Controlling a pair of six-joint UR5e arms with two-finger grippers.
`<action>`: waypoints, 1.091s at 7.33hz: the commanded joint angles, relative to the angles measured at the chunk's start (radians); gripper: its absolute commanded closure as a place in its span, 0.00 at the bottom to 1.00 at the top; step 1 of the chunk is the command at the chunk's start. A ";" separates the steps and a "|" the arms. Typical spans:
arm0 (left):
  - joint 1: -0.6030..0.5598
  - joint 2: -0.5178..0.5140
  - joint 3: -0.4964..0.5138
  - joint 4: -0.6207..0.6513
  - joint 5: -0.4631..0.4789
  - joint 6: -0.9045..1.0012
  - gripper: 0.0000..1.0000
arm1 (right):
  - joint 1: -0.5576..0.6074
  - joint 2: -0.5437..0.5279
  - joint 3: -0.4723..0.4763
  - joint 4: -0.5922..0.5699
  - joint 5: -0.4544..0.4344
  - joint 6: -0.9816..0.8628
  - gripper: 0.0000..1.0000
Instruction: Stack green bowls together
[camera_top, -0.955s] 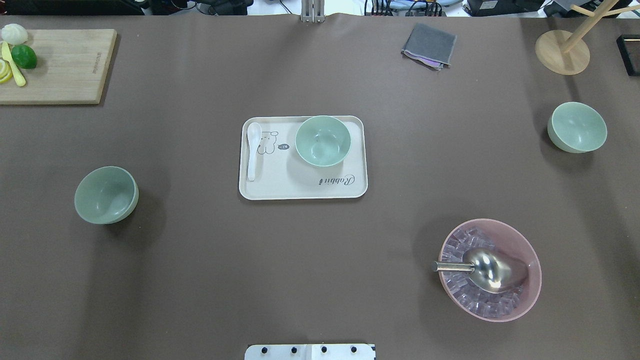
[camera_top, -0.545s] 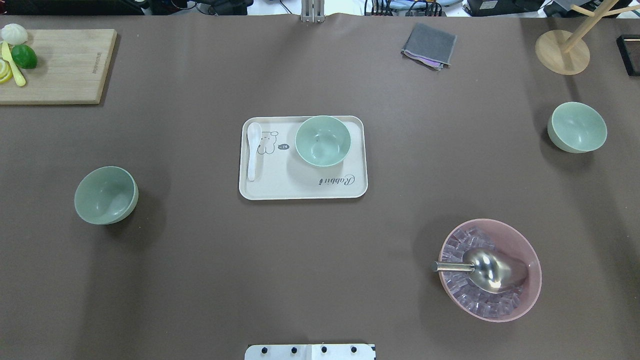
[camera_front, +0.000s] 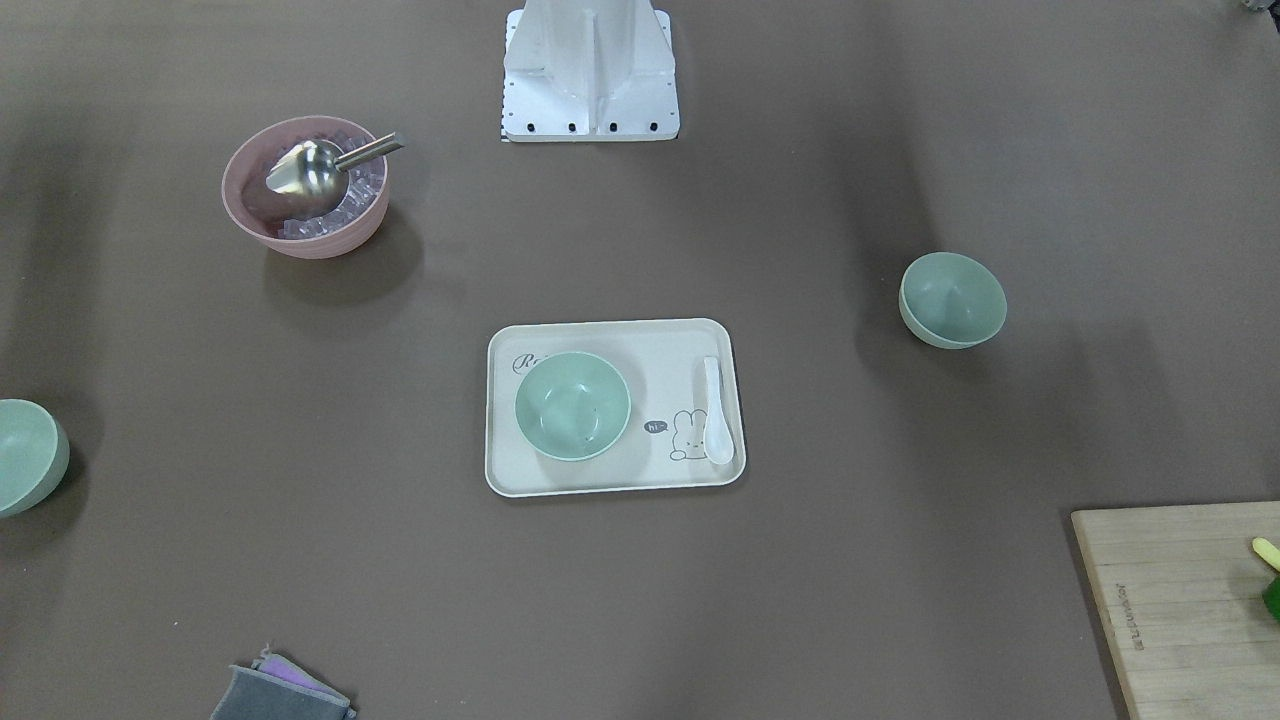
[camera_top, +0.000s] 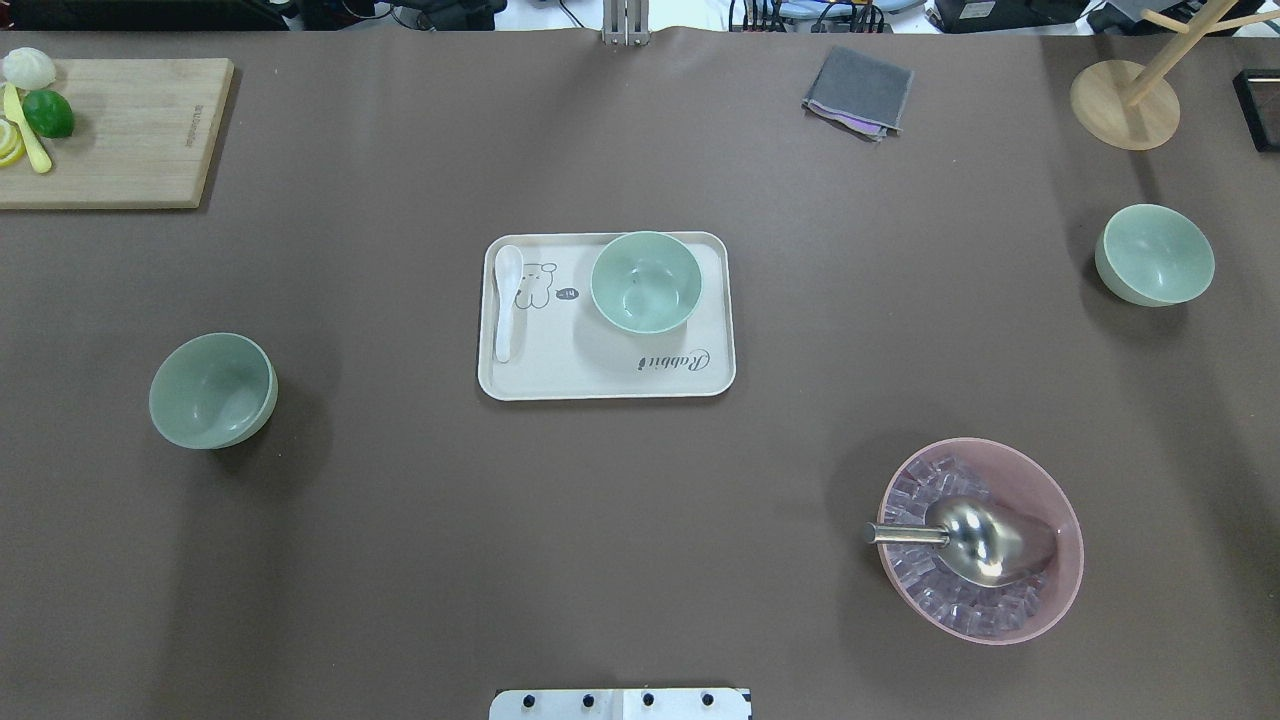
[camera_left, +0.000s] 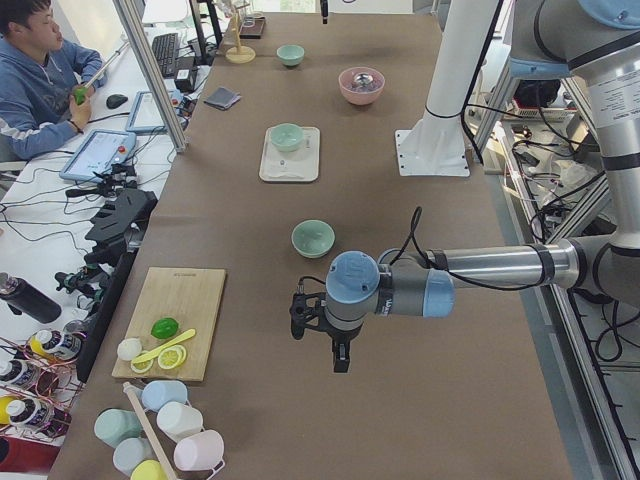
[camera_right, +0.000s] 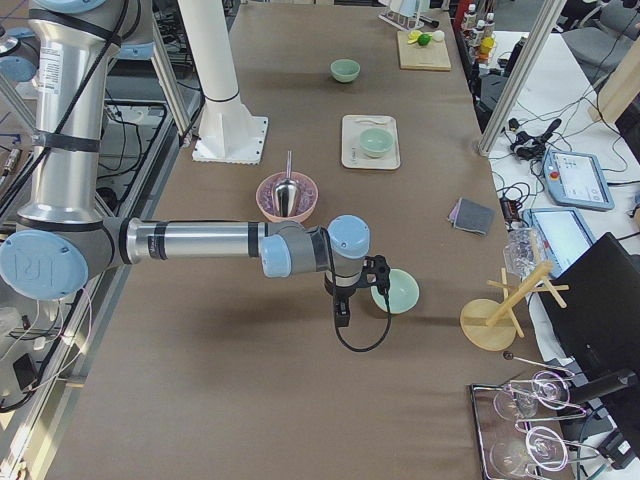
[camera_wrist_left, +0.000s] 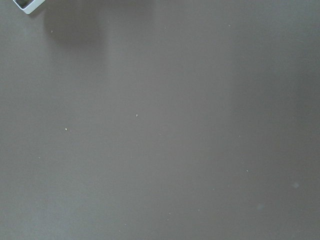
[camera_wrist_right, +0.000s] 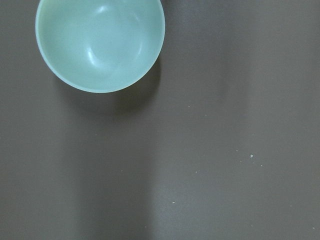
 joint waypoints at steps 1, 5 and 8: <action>0.001 0.000 0.002 0.001 -0.001 0.000 0.02 | -0.033 -0.005 -0.028 0.104 -0.007 -0.001 0.00; 0.009 -0.011 0.003 -0.046 -0.007 -0.062 0.02 | -0.078 0.151 -0.178 0.111 -0.076 0.065 0.00; 0.012 -0.008 0.000 -0.048 -0.007 -0.060 0.02 | -0.122 0.343 -0.431 0.149 -0.076 0.139 0.02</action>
